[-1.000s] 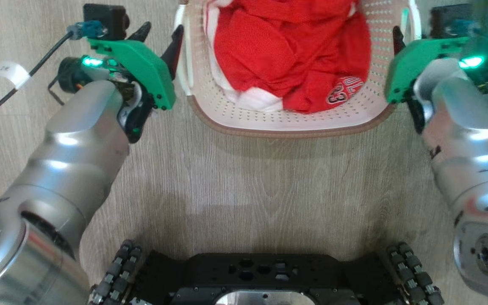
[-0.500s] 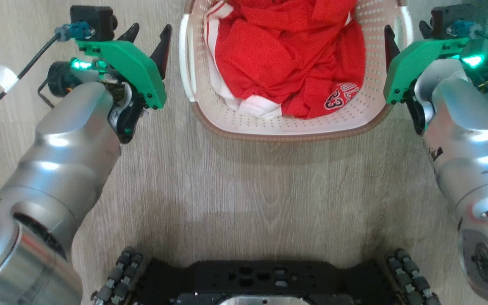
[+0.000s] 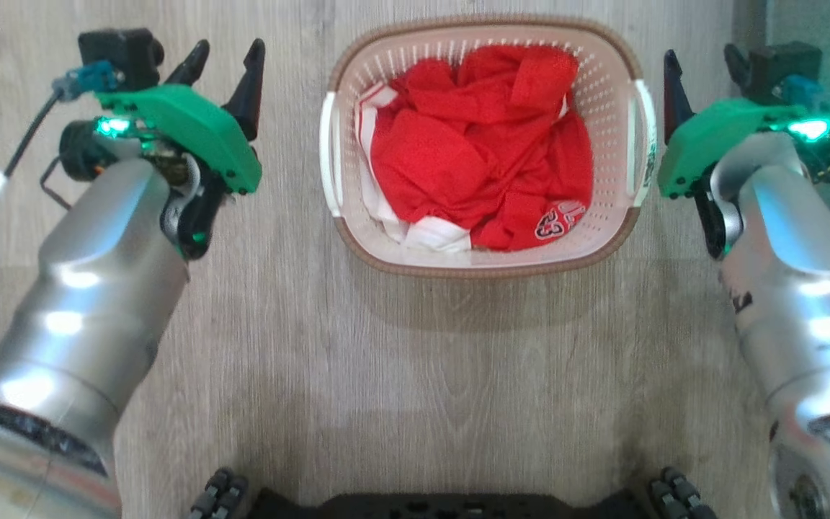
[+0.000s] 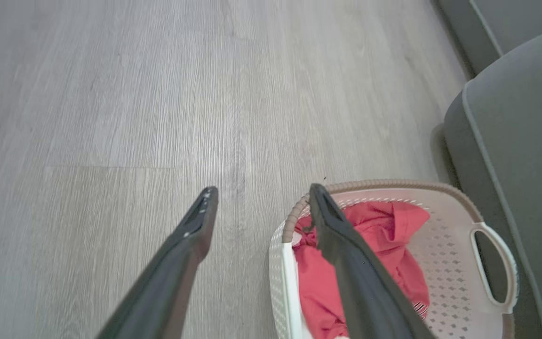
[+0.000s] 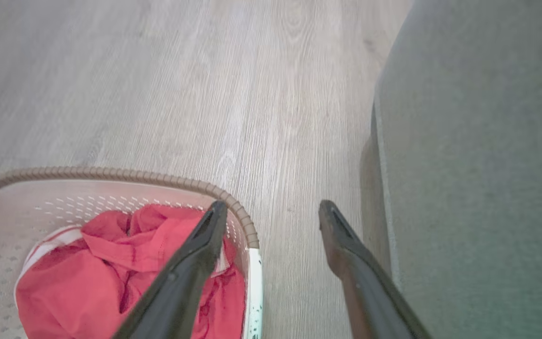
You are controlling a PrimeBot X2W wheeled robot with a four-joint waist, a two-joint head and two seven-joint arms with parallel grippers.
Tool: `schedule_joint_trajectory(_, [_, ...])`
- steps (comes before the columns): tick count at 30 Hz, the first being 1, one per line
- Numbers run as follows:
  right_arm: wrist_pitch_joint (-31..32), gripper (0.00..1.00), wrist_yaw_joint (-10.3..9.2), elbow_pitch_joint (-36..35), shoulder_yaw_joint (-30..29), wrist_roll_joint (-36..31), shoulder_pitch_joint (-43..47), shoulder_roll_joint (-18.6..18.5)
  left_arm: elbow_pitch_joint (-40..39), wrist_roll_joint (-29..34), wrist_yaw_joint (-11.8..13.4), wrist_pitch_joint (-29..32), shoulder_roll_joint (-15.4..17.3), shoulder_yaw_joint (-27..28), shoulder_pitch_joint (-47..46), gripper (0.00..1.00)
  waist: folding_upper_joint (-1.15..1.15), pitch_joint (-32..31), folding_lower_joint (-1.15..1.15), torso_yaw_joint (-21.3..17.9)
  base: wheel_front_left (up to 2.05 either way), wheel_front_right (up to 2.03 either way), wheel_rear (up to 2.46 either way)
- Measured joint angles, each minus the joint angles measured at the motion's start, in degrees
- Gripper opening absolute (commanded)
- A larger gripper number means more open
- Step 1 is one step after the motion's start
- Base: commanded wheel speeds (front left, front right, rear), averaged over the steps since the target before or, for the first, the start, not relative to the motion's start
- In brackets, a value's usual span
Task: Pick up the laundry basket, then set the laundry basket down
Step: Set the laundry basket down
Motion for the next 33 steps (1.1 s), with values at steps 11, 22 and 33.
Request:
schedule_joint_trajectory(11, [-0.08, 1.0, 0.0, -20.37, -2.12, 0.36, 11.9, 0.12, -17.09, 21.78, 1.72, 0.0, -0.24, 21.36, 13.55, 1.0, 0.0, -6.1, 0.0, 0.76, 0.0, 0.0, 0.0])
schedule_joint_trajectory(22, [-0.09, 1.0, -0.15, -35.23, -1.23, 3.89, 21.31, 0.23, -34.04, 36.19, 0.58, -0.09, -3.8, 33.43, 25.61, 1.0, 0.0, -11.67, 0.0, 0.72, 0.0, 0.0, 0.0])
schedule_joint_trajectory(33, [-0.24, 1.0, -0.15, -44.96, 0.3, 8.42, 31.25, 0.48, -44.63, 40.94, 0.09, -0.25, -5.44, 37.2, 37.42, 1.0, 0.0, -18.33, 0.0, -0.23, 0.0, 0.0, 0.0])
